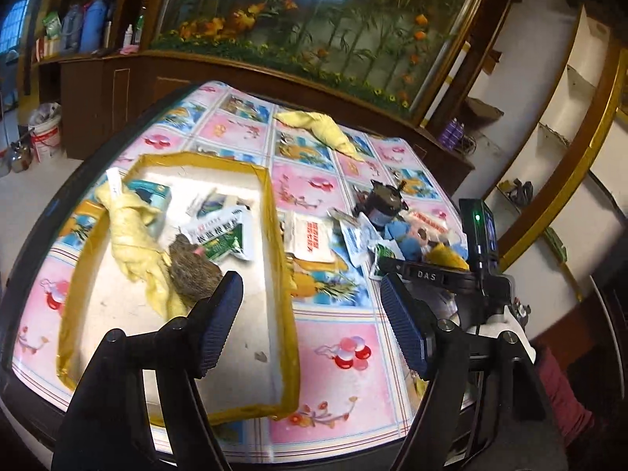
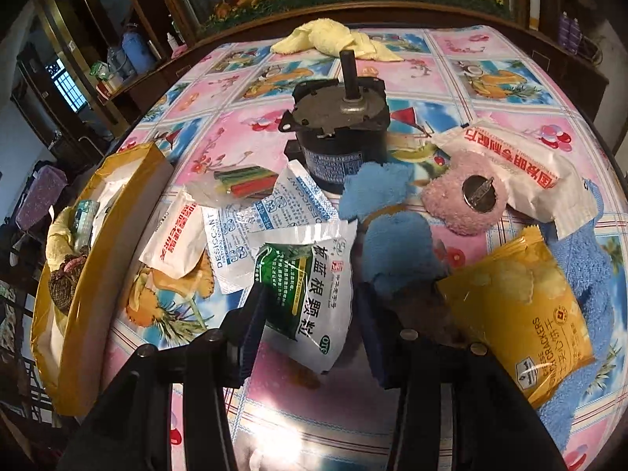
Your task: Organize soft objects
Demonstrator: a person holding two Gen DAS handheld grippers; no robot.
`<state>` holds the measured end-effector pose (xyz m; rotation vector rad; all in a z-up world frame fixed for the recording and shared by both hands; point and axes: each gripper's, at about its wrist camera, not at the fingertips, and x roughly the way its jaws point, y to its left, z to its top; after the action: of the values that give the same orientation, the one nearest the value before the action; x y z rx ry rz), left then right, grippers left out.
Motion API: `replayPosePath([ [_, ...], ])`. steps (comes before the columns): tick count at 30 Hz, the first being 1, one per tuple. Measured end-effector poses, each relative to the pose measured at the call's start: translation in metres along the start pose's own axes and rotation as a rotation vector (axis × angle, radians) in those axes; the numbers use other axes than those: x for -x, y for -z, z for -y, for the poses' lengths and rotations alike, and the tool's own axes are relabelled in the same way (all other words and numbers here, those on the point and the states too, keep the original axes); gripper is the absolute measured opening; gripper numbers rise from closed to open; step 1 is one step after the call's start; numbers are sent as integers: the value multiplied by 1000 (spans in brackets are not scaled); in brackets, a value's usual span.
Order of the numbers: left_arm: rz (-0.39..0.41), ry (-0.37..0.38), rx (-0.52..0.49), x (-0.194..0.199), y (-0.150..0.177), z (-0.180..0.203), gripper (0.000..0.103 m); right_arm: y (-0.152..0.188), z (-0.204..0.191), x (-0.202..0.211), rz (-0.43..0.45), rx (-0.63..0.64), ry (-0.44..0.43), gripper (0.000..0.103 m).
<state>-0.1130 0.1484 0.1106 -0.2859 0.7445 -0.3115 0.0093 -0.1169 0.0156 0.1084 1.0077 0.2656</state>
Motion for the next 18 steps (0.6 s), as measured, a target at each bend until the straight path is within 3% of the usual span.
replayPosePath([
  [2, -19, 6, -8, -6, 3, 6, 73, 2, 2, 1, 0, -7, -31, 29],
  [5, -49, 15, -11, -18, 5, 12, 73, 8, 3, 5, 4, -5, -55, 24],
  [13, -119, 21, -82, -49, 4, 38, 73, 48, 12, 32, 15, 40, -89, 23],
  [18, -175, -17, -169, -99, -13, 65, 73, 57, 37, 36, 49, -35, -223, 24],
])
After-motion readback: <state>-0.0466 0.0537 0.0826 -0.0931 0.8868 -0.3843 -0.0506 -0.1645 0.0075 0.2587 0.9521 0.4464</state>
